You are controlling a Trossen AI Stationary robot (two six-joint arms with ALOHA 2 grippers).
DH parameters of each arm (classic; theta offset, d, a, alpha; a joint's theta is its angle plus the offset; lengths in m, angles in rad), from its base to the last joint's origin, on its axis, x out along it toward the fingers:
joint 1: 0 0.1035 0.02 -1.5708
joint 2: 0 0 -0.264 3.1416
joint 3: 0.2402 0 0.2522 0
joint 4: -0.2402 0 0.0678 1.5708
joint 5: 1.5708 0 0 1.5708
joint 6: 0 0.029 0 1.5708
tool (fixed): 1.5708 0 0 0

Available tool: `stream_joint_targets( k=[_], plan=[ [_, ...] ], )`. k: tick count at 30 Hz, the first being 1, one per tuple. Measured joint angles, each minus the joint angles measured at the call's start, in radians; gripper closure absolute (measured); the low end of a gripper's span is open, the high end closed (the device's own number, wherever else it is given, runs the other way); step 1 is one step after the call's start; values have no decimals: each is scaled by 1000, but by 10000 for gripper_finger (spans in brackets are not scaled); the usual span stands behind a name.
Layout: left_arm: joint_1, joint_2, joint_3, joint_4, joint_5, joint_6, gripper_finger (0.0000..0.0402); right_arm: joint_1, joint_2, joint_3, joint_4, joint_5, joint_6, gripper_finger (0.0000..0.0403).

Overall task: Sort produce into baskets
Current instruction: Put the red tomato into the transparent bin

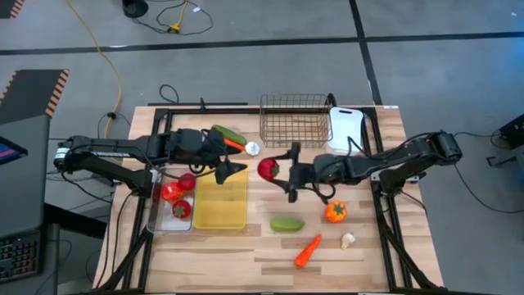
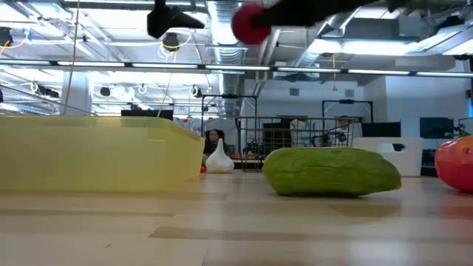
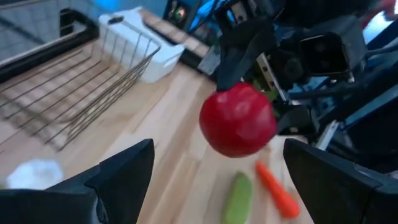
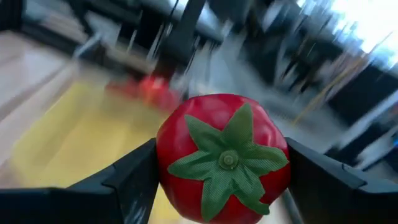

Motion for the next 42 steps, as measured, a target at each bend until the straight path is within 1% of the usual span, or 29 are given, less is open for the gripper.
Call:
stream_joint_targets(
  k=[3, 8, 12, 17, 21, 29, 31, 38, 42],
  plan=[
    [0, 1, 0, 58, 24, -1, 58, 0, 0, 1, 108, 0, -90, 75],
    [0, 32, 0, 150, 33, -1, 58, -1, 1, 1, 186, -4, -172, 75],
    [0, 92, 0, 236, 48, 19, 58, -1, 1, 1, 208, -5, -208, 75],
    [0, 161, 0, 367, 122, 42, 58, -1, 2, 1, 210, -6, -211, 75],
    [0, 199, 0, 419, 129, 63, 58, 2, 2, 1, 210, -9, -243, 74],
    [0, 198, 0, 427, 112, 96, 61, 0, 2, 1, 212, -9, -253, 70],
    [0, 198, 0, 430, 111, 96, 70, -1, 2, 1, 213, -9, -254, 66],
    [0, 198, 0, 432, 112, 104, 122, -1, 2, 1, 209, -8, -256, 49],
    [0, 198, 0, 432, 112, 106, 126, 0, 2, 1, 209, -8, -255, 46]
  ],
)
